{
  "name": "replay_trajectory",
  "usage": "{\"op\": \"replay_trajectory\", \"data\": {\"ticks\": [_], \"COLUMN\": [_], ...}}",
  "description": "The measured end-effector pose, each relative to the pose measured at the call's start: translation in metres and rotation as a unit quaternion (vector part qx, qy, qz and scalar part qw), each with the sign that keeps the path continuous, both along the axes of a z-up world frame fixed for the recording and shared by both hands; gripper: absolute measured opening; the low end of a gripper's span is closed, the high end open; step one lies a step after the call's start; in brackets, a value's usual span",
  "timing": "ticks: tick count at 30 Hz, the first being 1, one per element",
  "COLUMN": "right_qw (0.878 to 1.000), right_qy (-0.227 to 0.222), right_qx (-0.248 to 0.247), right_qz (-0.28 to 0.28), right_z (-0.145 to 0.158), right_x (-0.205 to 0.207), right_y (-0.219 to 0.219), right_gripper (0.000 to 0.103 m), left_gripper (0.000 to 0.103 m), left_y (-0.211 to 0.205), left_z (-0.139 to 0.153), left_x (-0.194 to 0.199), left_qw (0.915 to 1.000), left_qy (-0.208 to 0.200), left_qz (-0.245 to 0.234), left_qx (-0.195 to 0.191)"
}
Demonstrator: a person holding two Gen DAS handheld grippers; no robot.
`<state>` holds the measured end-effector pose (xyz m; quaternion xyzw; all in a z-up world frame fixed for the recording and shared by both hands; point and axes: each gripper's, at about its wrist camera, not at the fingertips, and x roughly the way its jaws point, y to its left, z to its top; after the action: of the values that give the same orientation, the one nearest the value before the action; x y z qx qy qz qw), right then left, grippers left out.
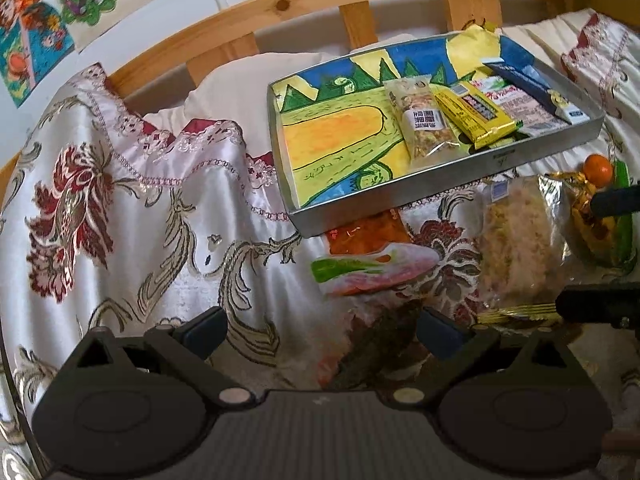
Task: Organize snacks
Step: 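Grasp the dark brown jerky with the left tool while the right tool grasps the clear cracker bag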
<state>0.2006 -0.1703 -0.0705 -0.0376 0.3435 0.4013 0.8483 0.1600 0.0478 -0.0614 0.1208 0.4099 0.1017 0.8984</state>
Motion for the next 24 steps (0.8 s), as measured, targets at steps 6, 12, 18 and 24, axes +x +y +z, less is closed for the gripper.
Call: {"op": "replay_trajectory", "data": {"ticks": [6, 12, 18, 24], "right_qw": [1.000, 1.000, 0.999, 0.998], "right_qy": [0.007, 0.022, 0.016, 0.019], "right_qx": [-0.004, 0.015, 0.021, 0.029], "right_qz": [0.003, 0.016, 0.038, 0.056], "right_z": [-0.008, -0.012, -0.014, -0.016], "right_x": [0.013, 0.021, 0.023, 0.030], "right_y": [0.005, 0.004, 0.009, 0.014], "right_gripper": [0.102, 0.101, 0.100, 0.100], "left_gripper": [0.102, 0.102, 0.100, 0.087], "left_y": [-0.002, -0.010, -0.008, 0.005], "left_z": [-0.008, -0.010, -0.014, -0.021], "left_x": [0.003, -0.001, 0.005, 0.013], "left_qw": [0.9990, 0.9915, 0.9871, 0.9907], "left_qy": [0.015, 0.011, 0.040, 0.067], "left_qz": [-0.037, -0.123, -0.155, -0.114], "left_qx": [0.022, 0.042, 0.008, -0.033]}}
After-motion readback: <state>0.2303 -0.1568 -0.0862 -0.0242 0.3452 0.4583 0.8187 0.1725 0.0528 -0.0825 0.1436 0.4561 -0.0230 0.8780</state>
